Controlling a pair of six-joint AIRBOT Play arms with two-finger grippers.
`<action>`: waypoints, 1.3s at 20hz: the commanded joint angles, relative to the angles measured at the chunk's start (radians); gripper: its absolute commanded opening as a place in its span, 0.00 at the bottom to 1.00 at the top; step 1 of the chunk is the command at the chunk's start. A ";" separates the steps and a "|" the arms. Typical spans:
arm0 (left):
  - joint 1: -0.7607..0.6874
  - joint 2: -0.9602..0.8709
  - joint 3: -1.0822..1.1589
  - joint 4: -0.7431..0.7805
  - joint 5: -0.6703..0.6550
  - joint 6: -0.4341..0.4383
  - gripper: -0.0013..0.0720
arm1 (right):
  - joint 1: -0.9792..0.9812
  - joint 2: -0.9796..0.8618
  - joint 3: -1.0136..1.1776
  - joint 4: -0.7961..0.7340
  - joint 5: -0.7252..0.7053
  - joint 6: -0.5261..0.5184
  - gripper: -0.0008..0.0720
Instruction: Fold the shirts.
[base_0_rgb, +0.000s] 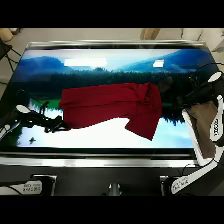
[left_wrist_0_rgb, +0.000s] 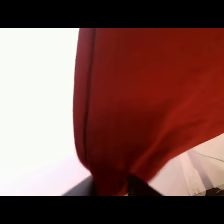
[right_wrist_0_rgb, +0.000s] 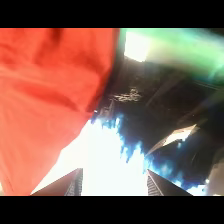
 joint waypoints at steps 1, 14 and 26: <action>-0.018 0.001 -0.011 -0.006 0.054 -0.008 0.12 | 0.020 -0.013 -0.005 0.006 -0.041 0.001 0.54; -0.017 0.021 0.025 -0.006 0.027 0.008 0.05 | 0.162 -0.115 0.000 0.008 -0.089 0.013 0.04; -0.017 0.644 0.962 0.140 0.249 -0.070 0.05 | 0.163 0.875 0.290 -0.135 -0.505 -0.063 0.04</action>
